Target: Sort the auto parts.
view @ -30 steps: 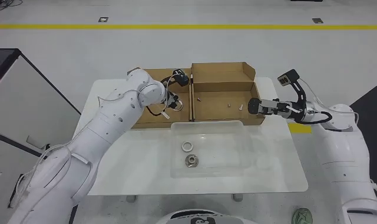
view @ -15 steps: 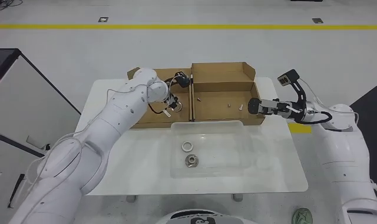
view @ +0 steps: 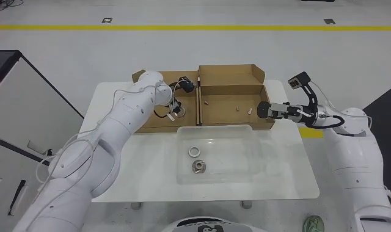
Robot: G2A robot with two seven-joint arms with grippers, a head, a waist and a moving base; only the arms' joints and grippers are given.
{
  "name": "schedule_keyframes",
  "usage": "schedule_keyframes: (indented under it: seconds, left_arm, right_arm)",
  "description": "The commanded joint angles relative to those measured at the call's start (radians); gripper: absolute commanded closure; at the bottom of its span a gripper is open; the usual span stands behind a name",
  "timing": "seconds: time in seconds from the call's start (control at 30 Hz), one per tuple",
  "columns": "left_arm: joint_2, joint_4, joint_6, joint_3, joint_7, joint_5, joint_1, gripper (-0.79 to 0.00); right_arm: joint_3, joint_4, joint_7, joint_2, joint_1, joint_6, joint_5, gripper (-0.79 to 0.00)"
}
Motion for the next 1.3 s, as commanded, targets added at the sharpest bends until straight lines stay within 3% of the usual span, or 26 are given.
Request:
schedule_keyframes:
  seconds: [0.0,0.37,0.4,0.43,0.47,0.9,1.27]
  left_arm:
    - [-0.011,0.021,-0.006,0.007,0.007,0.001,-0.002,0.000]
    - [-0.062,0.137,-0.027,0.033,0.051,0.021,-0.015,0.000]
    - [-0.066,0.147,-0.029,0.034,0.053,0.022,-0.017,-0.268]
    - [-0.070,0.156,-0.029,0.034,0.055,0.022,-0.019,-0.474]
    - [-0.074,0.164,-0.031,0.035,0.057,0.023,-0.022,-0.785]
    - [-0.103,0.230,-0.026,0.020,0.106,0.023,-0.071,-0.785]
    - [-0.080,0.186,-0.066,-0.035,0.131,-0.001,-0.144,-0.785]
  right_arm:
    - [0.000,0.000,0.000,0.000,0.000,0.000,0.000,-0.785]
    - [0.000,0.000,0.000,0.000,0.000,0.000,0.000,-0.785]
    - [0.000,0.000,0.000,0.000,0.000,0.000,0.000,-0.785]
    - [0.000,0.000,0.000,0.000,0.000,0.000,0.000,-0.785]
    - [0.000,0.000,0.000,0.000,0.000,0.000,0.000,-0.785]
    - [0.000,0.000,0.000,0.000,0.000,0.000,0.000,-0.785]
    - [0.000,0.000,0.000,0.000,0.000,0.000,0.000,-0.785]
